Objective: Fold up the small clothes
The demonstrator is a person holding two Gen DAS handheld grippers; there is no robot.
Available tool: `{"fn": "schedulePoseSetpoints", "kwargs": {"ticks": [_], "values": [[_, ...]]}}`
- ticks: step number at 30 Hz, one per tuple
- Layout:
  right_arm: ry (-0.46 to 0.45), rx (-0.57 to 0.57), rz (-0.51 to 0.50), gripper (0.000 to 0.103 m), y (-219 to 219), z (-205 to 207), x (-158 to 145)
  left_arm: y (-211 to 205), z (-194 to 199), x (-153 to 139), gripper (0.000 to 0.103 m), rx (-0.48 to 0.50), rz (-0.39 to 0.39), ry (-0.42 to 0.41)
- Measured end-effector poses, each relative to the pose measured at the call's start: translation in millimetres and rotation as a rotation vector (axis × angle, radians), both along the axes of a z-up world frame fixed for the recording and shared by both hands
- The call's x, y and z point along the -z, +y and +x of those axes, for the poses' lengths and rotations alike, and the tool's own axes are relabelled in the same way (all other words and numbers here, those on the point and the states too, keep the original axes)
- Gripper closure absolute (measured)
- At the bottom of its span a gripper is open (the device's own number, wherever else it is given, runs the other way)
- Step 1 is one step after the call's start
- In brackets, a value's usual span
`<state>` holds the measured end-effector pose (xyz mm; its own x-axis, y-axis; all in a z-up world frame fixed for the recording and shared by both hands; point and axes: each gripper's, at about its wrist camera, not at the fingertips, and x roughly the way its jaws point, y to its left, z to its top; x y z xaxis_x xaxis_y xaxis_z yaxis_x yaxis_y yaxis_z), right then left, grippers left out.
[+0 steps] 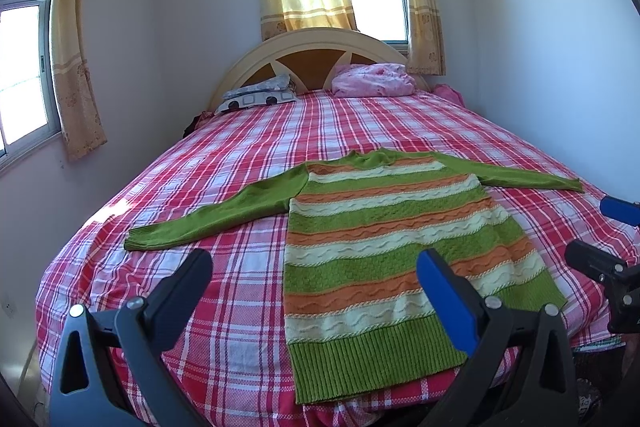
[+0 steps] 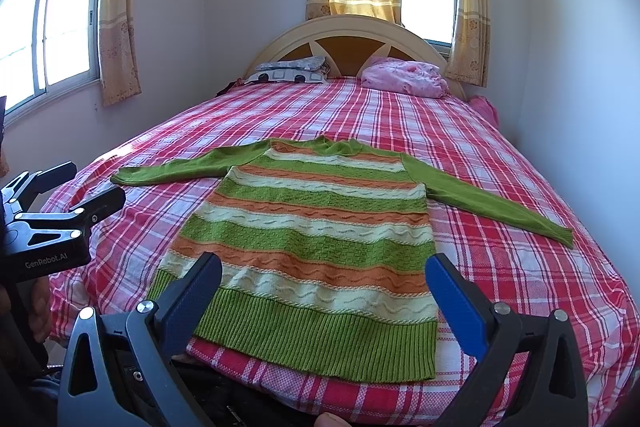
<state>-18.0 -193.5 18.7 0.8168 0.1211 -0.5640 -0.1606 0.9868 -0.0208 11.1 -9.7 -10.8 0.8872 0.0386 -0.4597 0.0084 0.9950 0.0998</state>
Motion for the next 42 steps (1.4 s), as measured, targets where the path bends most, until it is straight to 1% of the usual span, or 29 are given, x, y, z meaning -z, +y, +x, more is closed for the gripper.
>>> {"fn": "schedulePoseSetpoints", "kwargs": {"ticks": [17, 24, 35, 42], "values": [[0.011, -0.004, 0.0, 0.001, 0.6, 1.7, 3.7, 3.3, 1.2, 0.8, 0.0, 0.001, 0.001, 0.007], [0.026, 0.003, -0.001, 0.001, -3.2, 8.2, 11.4, 4.7, 6.9, 5.6, 0.0, -0.003, 0.005, 0.02], [0.076, 0.046, 0.011, 0.001, -19.4, 38.2, 31.5, 6.5, 40.3, 25.2, 0.0, -0.014, 0.018, 0.068], [0.12, 0.1, 0.01, 0.001, -41.0, 73.3, 47.7, 3.2, 79.9, 35.6, 0.0, -0.014, 0.027, 0.1]]}}
